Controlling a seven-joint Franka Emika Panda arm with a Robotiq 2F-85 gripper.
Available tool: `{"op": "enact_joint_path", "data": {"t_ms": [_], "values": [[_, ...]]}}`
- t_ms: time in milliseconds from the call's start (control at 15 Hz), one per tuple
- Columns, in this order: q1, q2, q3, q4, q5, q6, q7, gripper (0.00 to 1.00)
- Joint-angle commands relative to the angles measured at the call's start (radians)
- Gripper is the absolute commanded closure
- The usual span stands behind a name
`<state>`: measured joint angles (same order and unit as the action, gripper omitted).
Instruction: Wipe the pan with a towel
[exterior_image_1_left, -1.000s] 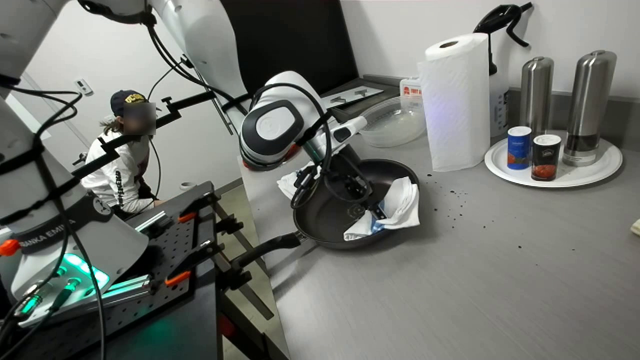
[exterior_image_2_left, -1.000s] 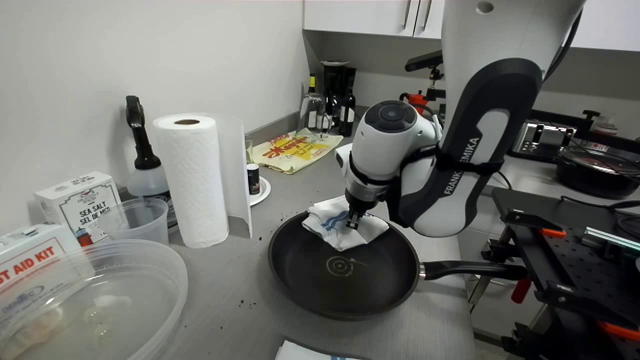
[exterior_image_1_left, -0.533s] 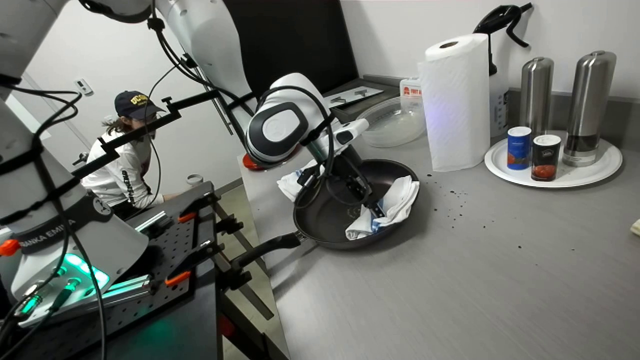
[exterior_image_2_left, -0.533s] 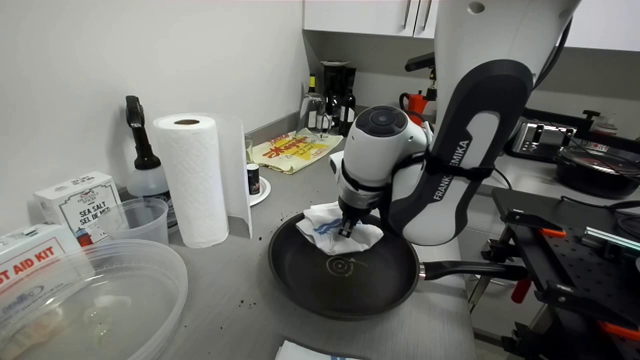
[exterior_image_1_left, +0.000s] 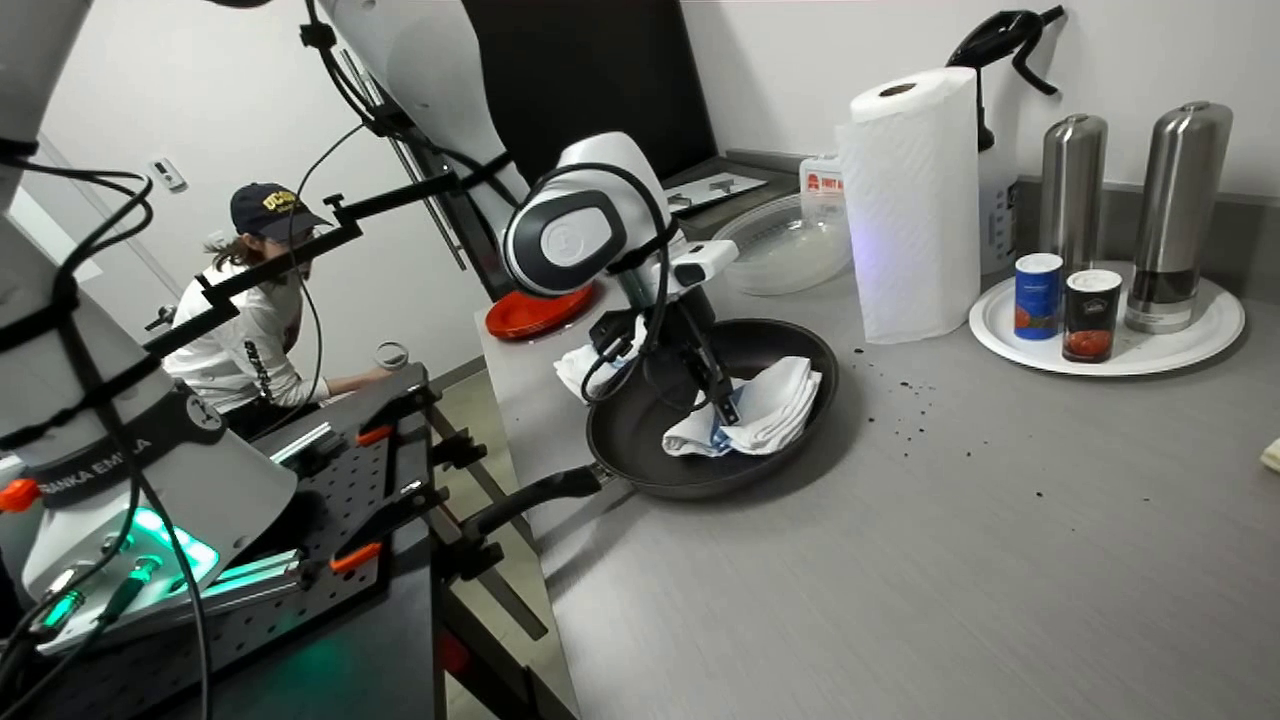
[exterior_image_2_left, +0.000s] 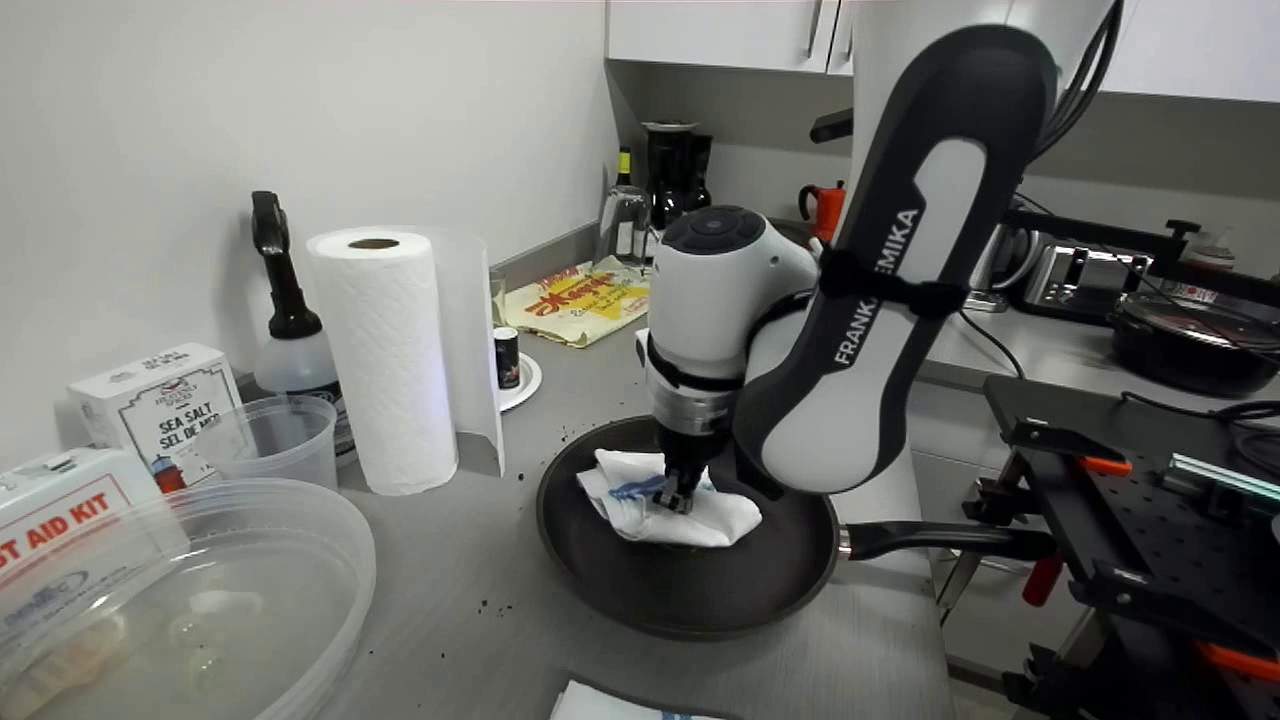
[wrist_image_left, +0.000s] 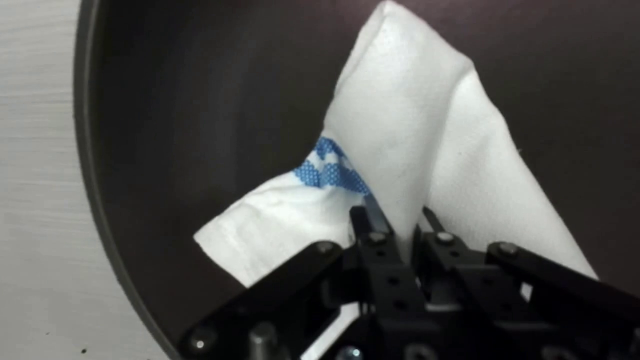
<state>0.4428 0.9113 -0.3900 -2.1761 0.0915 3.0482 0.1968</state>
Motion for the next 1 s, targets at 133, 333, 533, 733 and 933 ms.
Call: {"op": "enact_joint_path", "data": {"t_ms": [133, 333, 533, 733, 933], "values": [[-0.243, -0.121, 0.229, 0.04, 0.015, -0.25, -0.003, 0.97], [-0.373, -0.139, 0.354, 0.07, 0.06, -0.362, -0.01, 0.97], [-0.482, -0.136, 0.452, 0.102, 0.141, -0.464, -0.024, 0.97], [-0.543, -0.11, 0.528, 0.12, 0.255, -0.521, -0.012, 0.97], [-0.589, -0.093, 0.585, 0.126, 0.369, -0.563, -0.024, 0.97]]}}
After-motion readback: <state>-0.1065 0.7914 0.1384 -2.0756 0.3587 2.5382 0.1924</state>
